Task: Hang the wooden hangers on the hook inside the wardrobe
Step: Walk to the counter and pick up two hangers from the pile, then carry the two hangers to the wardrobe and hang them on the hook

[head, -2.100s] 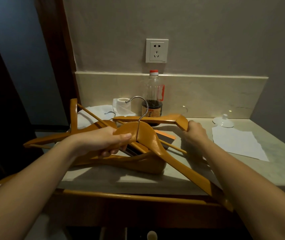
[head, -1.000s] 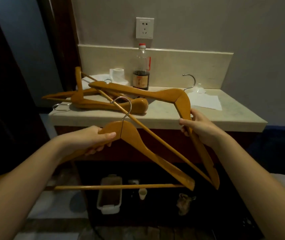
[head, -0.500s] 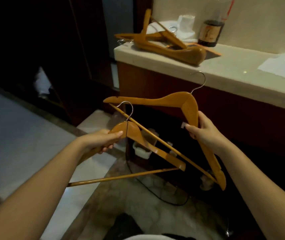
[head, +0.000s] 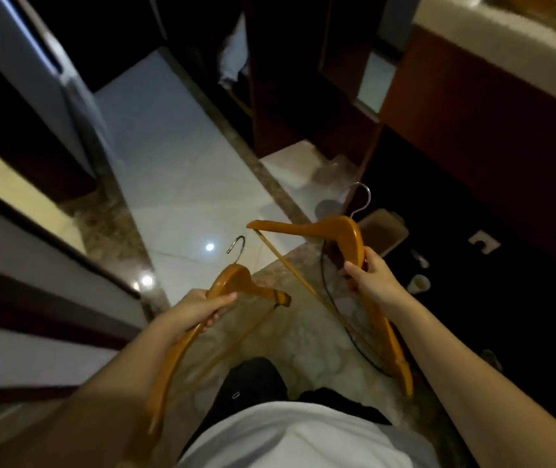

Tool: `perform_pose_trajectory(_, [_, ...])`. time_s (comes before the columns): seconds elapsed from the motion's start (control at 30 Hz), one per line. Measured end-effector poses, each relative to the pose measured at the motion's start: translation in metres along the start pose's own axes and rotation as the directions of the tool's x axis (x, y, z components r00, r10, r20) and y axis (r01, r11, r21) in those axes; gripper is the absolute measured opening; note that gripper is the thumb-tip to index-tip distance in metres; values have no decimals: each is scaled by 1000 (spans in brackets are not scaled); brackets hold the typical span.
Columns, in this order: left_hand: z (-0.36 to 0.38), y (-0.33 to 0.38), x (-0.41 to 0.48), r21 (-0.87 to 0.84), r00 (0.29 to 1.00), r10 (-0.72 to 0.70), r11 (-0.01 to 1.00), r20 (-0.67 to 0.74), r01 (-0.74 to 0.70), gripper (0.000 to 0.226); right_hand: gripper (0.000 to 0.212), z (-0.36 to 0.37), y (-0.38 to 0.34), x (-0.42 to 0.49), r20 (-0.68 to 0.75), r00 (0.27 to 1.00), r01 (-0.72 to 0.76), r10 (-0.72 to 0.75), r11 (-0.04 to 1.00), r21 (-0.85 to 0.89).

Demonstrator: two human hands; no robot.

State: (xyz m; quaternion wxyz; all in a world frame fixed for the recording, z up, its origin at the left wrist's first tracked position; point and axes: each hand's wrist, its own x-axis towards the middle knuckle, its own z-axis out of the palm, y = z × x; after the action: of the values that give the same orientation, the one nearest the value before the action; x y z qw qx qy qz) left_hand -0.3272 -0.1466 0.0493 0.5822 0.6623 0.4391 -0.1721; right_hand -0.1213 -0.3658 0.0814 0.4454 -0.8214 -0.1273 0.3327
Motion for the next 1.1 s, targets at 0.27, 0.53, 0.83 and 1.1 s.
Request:
perform_pose_trajectory(0.27, [-44,-91,12,-115,979,-197,975,-61,189,23,16,68,21,49,125,984,-85,129,946,-313])
perform_pose_trajectory(0.53, [-60,-120,29,-134,955,-255,962,-149,236,21,23,83,53,69,125,942,-206,311,831,-516])
perform_pose_trajectory(0.83, [-85,-63,89,-166,953,-258,958,-158,232,9,37,53,64,112,50,891,-330,451,720,-611])
perform_pose_trajectory(1.1, [-99,-6,147,-109,928,-290,956,-232,271,19,30,27,26,225,82,869,-331,487,698,-635])
